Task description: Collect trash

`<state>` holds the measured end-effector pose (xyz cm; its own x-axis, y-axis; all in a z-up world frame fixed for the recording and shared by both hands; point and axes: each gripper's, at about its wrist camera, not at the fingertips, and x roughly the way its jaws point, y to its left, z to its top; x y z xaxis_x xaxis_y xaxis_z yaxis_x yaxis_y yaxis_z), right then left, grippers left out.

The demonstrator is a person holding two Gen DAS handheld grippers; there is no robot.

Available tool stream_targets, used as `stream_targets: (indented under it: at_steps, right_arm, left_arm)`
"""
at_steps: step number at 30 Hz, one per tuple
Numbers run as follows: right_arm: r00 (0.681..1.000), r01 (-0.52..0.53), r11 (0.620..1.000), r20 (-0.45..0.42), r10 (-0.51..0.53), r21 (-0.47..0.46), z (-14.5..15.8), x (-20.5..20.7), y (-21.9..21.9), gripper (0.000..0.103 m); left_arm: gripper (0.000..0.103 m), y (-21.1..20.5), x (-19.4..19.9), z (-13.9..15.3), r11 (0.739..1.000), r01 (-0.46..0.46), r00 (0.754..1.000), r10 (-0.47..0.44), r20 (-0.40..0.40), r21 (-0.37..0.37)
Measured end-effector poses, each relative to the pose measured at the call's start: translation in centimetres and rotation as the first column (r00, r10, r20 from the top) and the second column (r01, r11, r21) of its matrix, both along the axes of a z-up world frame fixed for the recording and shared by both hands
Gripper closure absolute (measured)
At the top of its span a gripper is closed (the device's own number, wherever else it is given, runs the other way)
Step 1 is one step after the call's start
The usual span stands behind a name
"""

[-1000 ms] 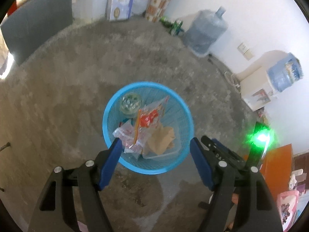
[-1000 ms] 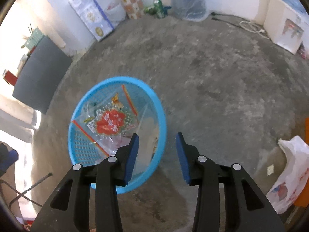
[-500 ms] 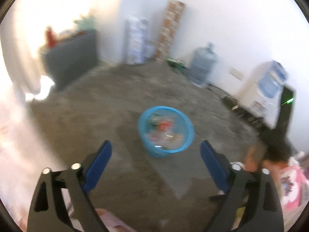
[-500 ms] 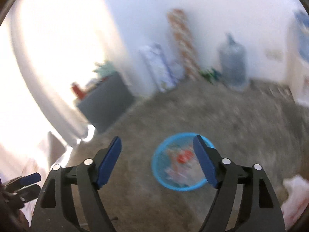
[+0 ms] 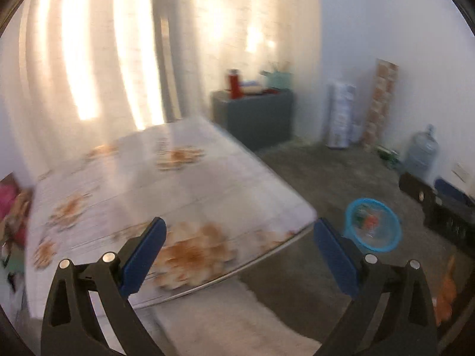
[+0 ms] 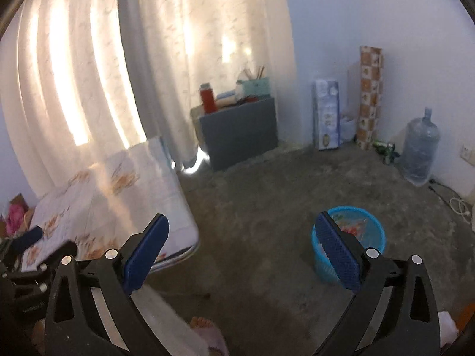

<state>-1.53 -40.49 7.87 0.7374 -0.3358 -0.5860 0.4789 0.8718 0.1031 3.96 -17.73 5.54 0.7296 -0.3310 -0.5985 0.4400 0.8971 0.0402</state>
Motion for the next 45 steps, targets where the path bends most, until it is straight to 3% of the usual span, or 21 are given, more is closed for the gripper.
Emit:
stream_targets:
  at_steps: [3,6,9,15,21,35,45]
  right_arm:
    - [0.999,0.019,0.998,-0.040,-0.021,-0.051,-0.1,-0.1,1.7,0.008]
    - [0.994,0.089,0.979,-0.048,-0.099,-0.181,0.2,-1.0,3.4,0.008]
    - [0.990,0.123,0.963,-0.035,-0.135,-0.239,0.2,-2.1,4.3,0.008]
    - [0.955,0.227,0.944,-0.134,-0.264,-0.241,-1.1,-3.7,4.8,0.008]
    - [0.904,0.327,0.927,-0.226,-0.364,-0.185,-2.7,-5.0,4.1,0.008]
    - [0.906,0.358,0.921,-0.182,-0.382,-0.153,-2.7,-6.6,4.5,0.008]
    - [0.907,0.354,0.923,-0.185,-0.378,-0.149,-2.8,-6.7,4.1,0.008]
  left_arm:
    - [0.006,1.3,-1.0,-0.3,0.998,-0.068,0.997,0.068,0.031,0.001]
    - [0.006,1.7,-1.6,-1.2,0.996,-0.085,0.995,0.084,0.047,0.034]
    - [0.006,2.5,-1.8,-1.8,0.994,-0.087,0.996,0.085,0.032,0.065]
    - [0.006,3.1,-1.9,-3.8,0.990,-0.077,0.996,0.082,-0.039,0.121]
    - [0.006,3.5,-3.1,-5.0,0.997,-0.063,0.986,0.070,-0.149,0.052]
    - [0.006,3.4,-3.3,-4.2,0.984,-0.154,0.978,0.164,-0.125,0.088]
    - [0.006,2.9,-3.6,-4.1,0.985,-0.139,0.980,0.151,-0.129,0.101]
